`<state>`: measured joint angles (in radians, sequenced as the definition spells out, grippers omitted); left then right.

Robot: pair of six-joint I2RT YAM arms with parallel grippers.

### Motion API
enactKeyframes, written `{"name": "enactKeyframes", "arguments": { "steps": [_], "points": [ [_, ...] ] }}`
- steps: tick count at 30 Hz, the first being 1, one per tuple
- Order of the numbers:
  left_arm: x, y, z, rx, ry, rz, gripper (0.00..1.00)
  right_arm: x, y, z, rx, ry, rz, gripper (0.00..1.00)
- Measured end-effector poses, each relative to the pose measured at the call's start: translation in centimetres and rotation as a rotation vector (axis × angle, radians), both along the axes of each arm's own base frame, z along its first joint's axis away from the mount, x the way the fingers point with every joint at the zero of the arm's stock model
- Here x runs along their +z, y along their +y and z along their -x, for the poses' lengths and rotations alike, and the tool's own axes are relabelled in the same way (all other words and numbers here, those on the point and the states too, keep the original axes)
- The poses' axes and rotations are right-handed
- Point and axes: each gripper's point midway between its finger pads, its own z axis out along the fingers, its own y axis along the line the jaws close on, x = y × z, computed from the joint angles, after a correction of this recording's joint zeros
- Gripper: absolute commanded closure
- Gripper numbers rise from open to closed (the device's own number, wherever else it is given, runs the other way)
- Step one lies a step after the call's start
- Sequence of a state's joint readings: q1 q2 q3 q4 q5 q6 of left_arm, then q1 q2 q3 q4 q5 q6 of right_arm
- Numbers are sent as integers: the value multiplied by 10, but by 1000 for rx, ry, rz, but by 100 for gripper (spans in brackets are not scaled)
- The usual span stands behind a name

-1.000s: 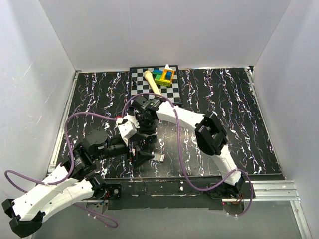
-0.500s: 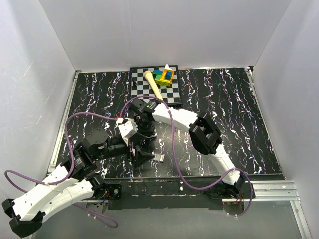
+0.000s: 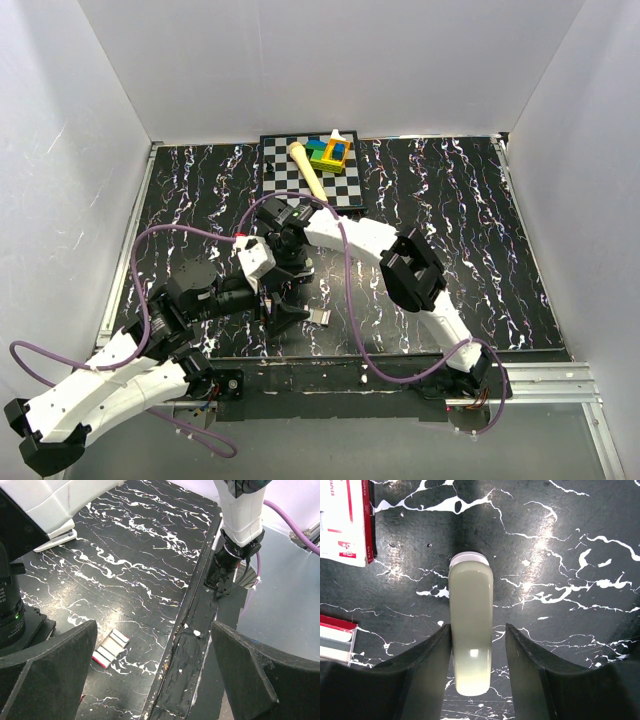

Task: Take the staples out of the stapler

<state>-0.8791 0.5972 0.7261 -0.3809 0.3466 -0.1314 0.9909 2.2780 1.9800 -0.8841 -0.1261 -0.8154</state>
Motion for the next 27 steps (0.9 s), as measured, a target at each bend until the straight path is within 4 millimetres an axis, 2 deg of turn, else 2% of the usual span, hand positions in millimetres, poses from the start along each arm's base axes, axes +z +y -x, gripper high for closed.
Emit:
{"name": "enactKeyframes", "arguments": {
  "steps": [5, 10, 15, 20, 27],
  "points": [
    [3, 1, 2, -3, -7, 9, 2, 15, -8, 5, -7, -12, -22, 32],
    [8, 3, 5, -11, -25, 34, 2, 54, -22, 14, -35, -44, -98, 31],
    [14, 7, 11, -23, -51, 68, 2, 92, -49, 15, -97, -86, -181, 30],
    [16, 6, 12, -32, -56, 77, 2, 109, -88, -10, -224, -119, -215, 30],
    [16, 4, 11, -36, -54, 75, 2, 108, -142, -58, -394, -165, -184, 29]
  ]
}}
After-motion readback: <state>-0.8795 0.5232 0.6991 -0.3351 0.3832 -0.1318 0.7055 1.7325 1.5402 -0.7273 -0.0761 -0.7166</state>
